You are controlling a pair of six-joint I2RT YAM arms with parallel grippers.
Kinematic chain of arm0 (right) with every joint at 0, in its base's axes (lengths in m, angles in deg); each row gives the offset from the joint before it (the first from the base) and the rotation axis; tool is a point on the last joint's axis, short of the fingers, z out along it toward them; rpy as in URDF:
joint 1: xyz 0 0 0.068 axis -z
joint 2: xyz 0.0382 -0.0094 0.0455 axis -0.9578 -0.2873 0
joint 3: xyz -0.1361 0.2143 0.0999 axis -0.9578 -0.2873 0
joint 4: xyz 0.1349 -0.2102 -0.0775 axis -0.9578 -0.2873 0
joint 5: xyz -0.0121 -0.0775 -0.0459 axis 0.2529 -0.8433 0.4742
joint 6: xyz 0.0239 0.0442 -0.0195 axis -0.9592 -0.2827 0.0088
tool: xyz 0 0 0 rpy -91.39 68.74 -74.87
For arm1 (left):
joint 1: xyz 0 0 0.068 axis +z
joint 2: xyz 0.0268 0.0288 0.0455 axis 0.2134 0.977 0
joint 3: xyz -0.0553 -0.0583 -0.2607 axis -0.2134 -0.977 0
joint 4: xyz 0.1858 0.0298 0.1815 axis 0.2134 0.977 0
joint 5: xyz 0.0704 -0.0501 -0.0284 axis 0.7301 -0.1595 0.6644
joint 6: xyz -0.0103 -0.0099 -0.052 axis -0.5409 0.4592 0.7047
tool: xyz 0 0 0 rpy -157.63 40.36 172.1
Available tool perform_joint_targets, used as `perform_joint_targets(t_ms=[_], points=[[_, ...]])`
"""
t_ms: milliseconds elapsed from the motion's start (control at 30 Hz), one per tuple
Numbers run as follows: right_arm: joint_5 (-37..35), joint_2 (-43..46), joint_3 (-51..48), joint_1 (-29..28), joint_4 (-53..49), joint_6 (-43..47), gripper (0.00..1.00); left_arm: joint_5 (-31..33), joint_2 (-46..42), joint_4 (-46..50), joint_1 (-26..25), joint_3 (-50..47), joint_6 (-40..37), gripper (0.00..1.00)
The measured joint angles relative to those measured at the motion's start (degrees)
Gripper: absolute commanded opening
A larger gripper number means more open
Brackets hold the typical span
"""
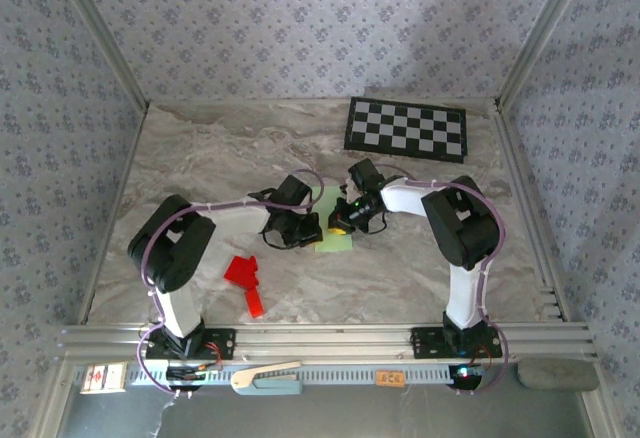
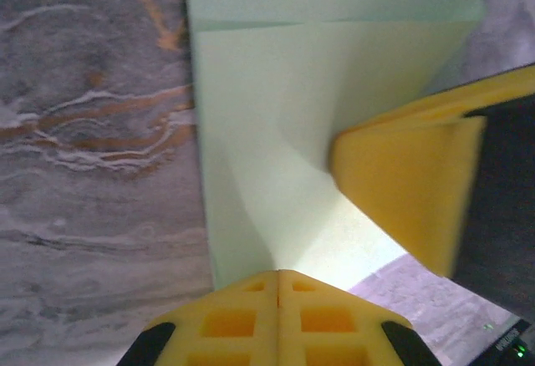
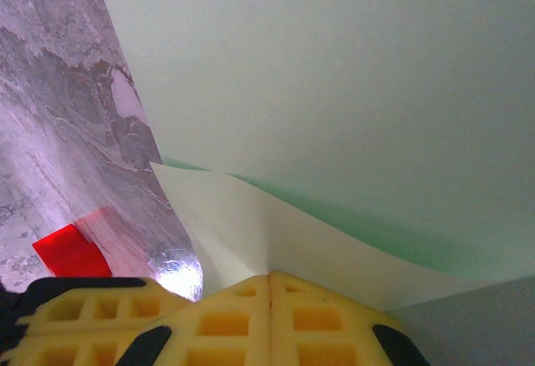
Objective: Fold a paper plane with a square sheet of paper (pick it up from the middle)
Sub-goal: Fold the triangle a second time at the center of the table.
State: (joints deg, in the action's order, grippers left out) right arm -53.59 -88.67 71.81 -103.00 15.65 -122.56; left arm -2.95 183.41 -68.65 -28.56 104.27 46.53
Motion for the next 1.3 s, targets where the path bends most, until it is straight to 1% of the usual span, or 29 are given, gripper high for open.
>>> perform_joint_targets(t_ms=[300,567,833,1300], points=[[-0.9,0.8,0.1,0.1,0.0,0.1,0.06,0.2,0.8,-0.1,0.0,0.2,0.4,0.00],[-3.1,4.9,0.1,-1.1,-0.2,0.9,0.06,0.2,0.8,-0.1,0.0,0.2,0.4,0.00],[-3.5,4.1,-0.8,-3.7,-0.3,0.9,0.06,0.2,0.8,-0.2,0.0,0.2,0.5,0.00],[-3.4,1.9,-0.8,-3.8,-0.5,1.8,0.06,0.2,0.8,-0.2,0.0,0.1,1.0,0.00]])
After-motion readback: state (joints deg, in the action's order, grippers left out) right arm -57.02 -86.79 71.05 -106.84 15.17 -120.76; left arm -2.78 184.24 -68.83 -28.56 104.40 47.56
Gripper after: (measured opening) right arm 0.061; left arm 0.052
